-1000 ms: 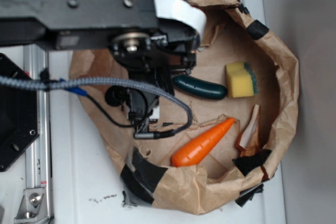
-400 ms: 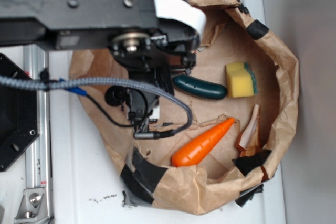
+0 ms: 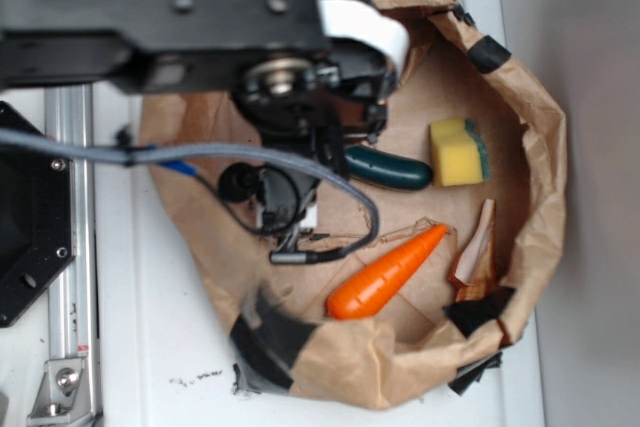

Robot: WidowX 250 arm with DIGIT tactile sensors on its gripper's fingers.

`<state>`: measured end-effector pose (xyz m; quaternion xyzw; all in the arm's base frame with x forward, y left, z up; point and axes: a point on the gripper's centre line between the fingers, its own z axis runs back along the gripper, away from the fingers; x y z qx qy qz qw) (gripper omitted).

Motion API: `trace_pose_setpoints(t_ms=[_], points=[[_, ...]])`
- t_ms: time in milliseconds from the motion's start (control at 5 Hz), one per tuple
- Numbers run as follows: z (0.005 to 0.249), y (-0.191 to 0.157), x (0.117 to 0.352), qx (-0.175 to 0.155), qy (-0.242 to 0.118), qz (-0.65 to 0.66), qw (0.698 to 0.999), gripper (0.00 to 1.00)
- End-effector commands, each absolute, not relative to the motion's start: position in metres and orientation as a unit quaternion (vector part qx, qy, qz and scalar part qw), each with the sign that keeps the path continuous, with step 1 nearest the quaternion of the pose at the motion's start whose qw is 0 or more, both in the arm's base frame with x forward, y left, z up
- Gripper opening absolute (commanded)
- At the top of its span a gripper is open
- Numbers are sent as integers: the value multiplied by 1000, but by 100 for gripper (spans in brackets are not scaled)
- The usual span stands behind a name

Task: Grab the yellow duck.

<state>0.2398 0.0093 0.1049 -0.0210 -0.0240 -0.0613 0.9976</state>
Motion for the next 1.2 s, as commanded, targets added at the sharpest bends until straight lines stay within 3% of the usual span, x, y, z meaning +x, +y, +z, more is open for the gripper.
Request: trace_pose_setpoints(t_ms=[0, 1000], points=[[74, 10, 251, -44, -23, -66, 997, 100], [56, 20, 240, -15, -27, -45, 999, 100]])
